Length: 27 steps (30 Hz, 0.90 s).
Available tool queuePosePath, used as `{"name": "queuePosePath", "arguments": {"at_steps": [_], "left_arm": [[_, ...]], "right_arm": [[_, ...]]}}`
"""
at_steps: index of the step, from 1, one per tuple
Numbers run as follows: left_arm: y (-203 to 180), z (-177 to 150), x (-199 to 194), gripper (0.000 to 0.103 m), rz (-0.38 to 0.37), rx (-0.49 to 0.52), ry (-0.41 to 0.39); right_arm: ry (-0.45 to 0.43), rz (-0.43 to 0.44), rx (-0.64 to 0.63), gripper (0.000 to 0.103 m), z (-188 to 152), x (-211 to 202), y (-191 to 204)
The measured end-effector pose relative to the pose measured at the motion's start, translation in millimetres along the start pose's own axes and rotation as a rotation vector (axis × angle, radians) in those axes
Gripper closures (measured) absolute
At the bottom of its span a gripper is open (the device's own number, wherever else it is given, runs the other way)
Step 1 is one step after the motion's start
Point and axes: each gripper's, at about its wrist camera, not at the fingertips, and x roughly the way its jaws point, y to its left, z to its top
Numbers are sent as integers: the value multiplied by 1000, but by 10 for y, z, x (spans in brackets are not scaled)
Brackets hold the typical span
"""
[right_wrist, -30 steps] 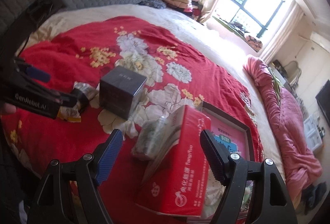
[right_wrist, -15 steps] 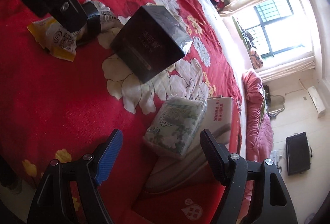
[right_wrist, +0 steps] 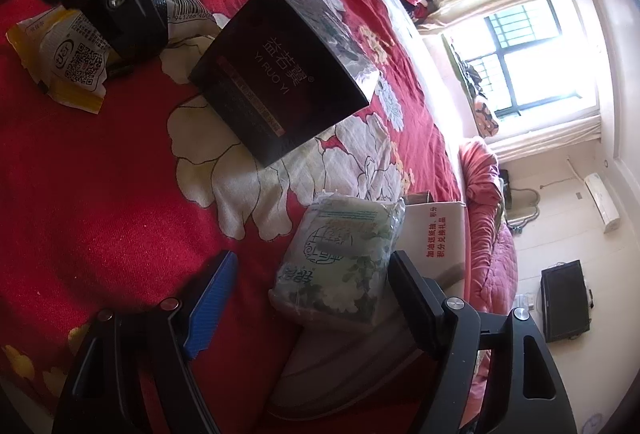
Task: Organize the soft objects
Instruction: 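Grasp the yellow snack bag with the left tool while the right tool grasps the green-white pack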
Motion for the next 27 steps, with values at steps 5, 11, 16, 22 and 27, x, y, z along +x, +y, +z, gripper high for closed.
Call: {"name": "queuePosePath", "arguments": {"at_steps": [5,11,16,22,27], "left_arm": [[-98,-3,92,15,59,45,-7],[-156,-2,127,30,123,42,-18],[-34,8,5,64,37,-5,-67],[-68,-22,-40,65,16,-7,-64],[-226,-123,-302,65,2,9,-111]], "right_arm": [[-22,-30,9,53,-11,54,-99],[-81,-6,78,56,-6,-47,-268],[-149,21,145,56,-9,-271,-445],[-198,59,247,56,-87,-601,-628],[-226,43,321,56,-214,-786,-813]]}}
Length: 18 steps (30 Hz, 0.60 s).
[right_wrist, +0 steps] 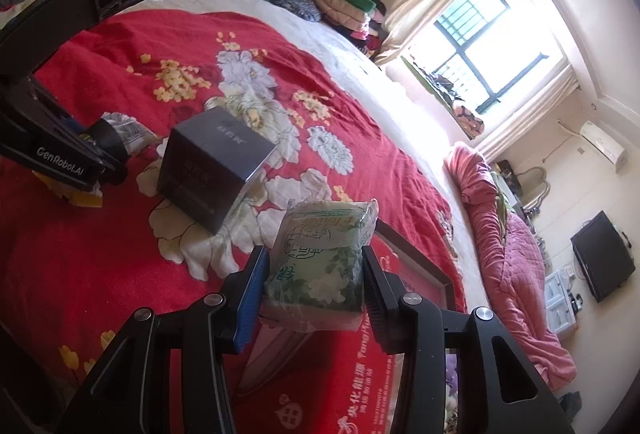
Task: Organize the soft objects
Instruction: 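Carry the snack bag and green-white pack over the pink box lid with both tools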
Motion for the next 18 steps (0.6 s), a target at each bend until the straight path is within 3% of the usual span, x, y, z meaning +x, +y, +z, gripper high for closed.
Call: {"name": "queuePosePath", "arguments": {"at_steps": [9,18], "left_arm": [[-580,61,-510,65,-34,86,-96],[-1305,180,-663,65,-50,183,-123]], "right_arm": [[-46,-31,142,56,-162,-222,-512],[-100,-54,294,56,-422,-465,-1054]]}}
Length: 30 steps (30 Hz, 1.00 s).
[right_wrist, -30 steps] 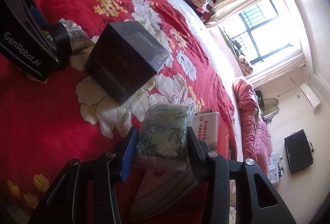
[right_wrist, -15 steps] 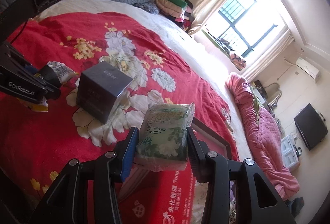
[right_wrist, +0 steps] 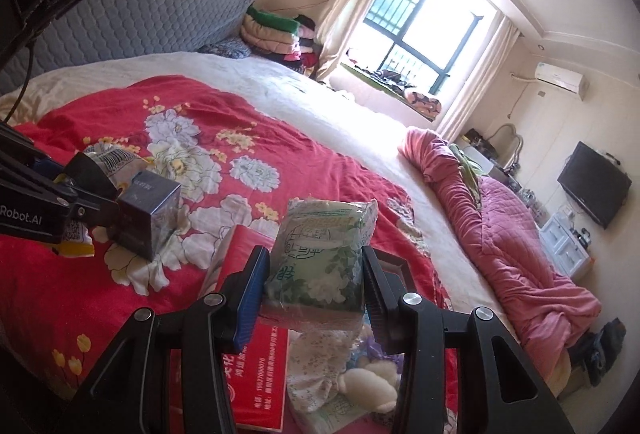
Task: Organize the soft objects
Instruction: 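Carry the snack bag and green-white pack over the pink box lid with both tools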
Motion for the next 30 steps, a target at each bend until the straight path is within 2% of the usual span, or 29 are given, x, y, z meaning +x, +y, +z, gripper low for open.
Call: {"name": "queuePosePath", "arguments": {"at_steps": [4,8,17,23,30], "left_arm": [[-328,142,4,65,-12,38,-11],[-688,284,18,65,-27,79,-26],[-1359,410,247,65,-67,147,-2],[-1599,397,423,65,-77,185,28],[-1765,371,682,65,-87,213,84]], "right_arm": [[-18,-10,52,56,-47,-70,-256],[-31,8,160,56,-119,-132,-580],[-6,-32,292,56,-401,-126,-1133],[15,-30,390,56,-628,-103,-1450],[46,-29,442,56,-826,-46,-1660]]}}
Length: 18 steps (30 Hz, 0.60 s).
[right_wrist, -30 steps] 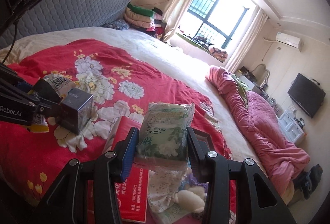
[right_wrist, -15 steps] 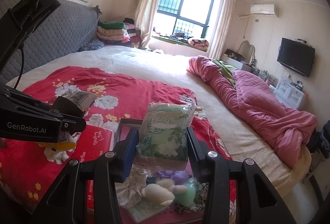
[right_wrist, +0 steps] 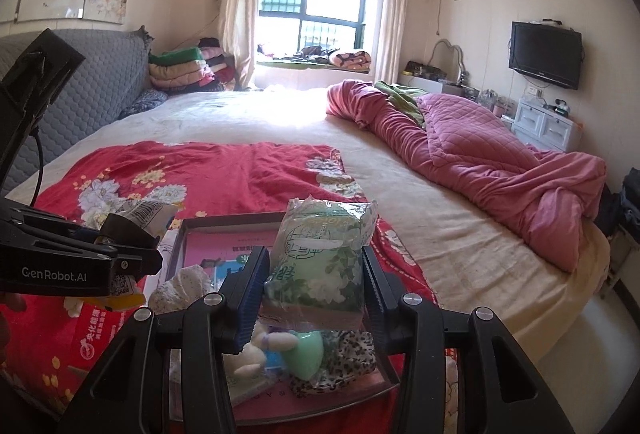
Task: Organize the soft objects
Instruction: 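Carry the snack bag and green-white pack over the pink box lid with both tools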
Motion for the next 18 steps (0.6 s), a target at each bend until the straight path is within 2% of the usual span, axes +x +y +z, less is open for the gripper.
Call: {"name": "queuePosePath", "arguments": {"at_steps": [9,18], "left_arm": [[-152,-49,478,65,-10,40,98],[-139,-93,658,64,-3,50,132]], "right_arm": [[77,75,34,56,-156,221,-99],[175,110,48,56,-312,520,-133]]}}
